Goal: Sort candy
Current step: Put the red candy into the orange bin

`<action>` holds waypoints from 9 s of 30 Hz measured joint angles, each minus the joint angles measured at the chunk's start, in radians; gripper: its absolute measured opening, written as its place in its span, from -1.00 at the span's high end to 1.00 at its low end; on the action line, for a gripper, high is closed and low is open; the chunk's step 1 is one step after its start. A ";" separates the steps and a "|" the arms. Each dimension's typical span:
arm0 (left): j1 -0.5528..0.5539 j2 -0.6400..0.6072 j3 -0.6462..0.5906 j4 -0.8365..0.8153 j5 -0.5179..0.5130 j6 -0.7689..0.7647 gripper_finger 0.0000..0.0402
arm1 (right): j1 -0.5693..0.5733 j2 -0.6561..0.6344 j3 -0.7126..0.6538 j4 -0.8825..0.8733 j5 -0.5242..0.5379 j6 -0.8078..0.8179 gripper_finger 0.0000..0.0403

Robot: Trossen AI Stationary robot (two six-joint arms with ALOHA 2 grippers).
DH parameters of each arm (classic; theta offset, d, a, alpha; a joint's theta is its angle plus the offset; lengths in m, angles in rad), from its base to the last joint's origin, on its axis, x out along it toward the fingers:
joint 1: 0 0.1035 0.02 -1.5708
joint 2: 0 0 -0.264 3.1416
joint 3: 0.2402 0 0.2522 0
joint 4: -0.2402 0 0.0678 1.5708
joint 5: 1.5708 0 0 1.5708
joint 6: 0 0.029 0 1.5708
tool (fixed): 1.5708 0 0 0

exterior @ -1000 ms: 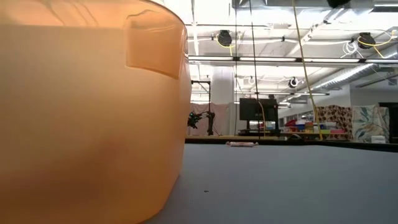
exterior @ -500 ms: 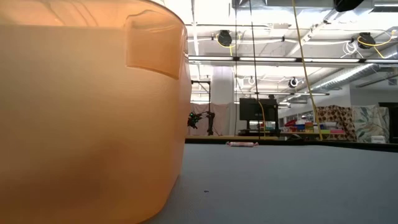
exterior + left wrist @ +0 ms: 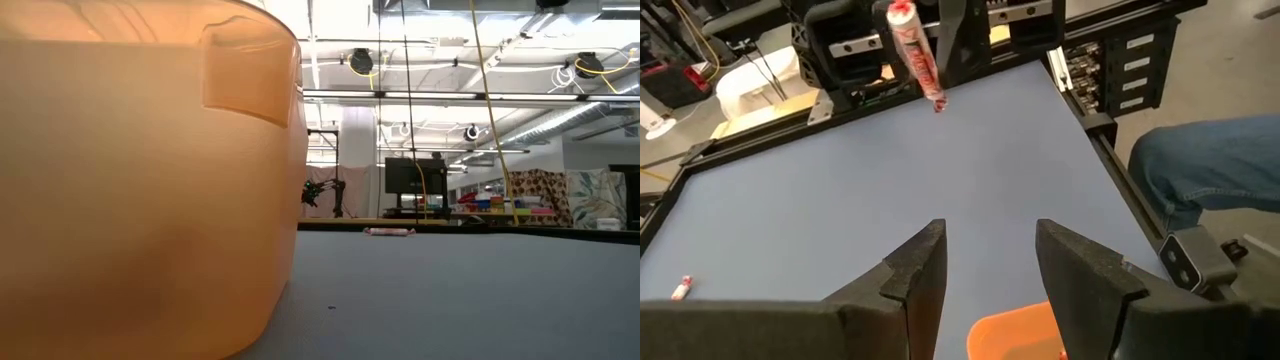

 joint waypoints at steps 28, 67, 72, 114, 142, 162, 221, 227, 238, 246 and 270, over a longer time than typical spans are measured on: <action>0.002 0.000 0.000 0.000 0.000 0.007 0.19 | 0.000 0.000 0.000 -0.002 -0.033 -0.688 0.87; 0.029 0.000 0.000 0.006 -0.002 0.001 0.19 | -0.022 0.000 0.000 -0.010 -0.031 0.234 0.87; 0.029 0.000 0.000 0.006 -0.002 0.001 0.19 | -0.035 -0.001 0.000 -0.016 -0.039 0.285 0.87; 0.149 0.109 0.001 0.375 0.083 0.054 0.19 | -0.121 -0.001 0.000 -0.033 -0.239 0.107 0.87; 0.187 0.153 0.001 0.467 0.227 0.105 0.77 | -0.120 0.000 0.001 -0.061 -0.188 0.118 0.50; 0.020 0.100 0.000 -0.177 0.304 -0.376 0.67 | -0.118 0.000 0.001 -0.292 -0.178 0.276 0.05; 0.014 0.142 0.043 -0.246 0.162 -0.300 0.09 | -0.235 -0.011 0.000 -0.413 0.113 0.253 0.05; 0.015 0.043 0.044 -0.247 -0.119 -0.215 0.09 | -0.436 -0.138 0.000 -0.719 -0.069 0.316 0.05; 0.108 -0.032 0.043 -0.297 -0.180 -0.181 0.09 | -0.958 -0.274 0.000 -1.139 -0.568 0.238 0.02; 0.140 -0.031 -0.022 -0.261 -0.195 -0.202 0.09 | -1.281 -0.273 0.000 -1.077 -0.926 -0.016 -0.13; 0.159 -0.032 -0.048 -0.177 -0.184 -0.176 0.09 | -1.396 0.012 0.034 -1.017 -0.940 -0.073 -0.12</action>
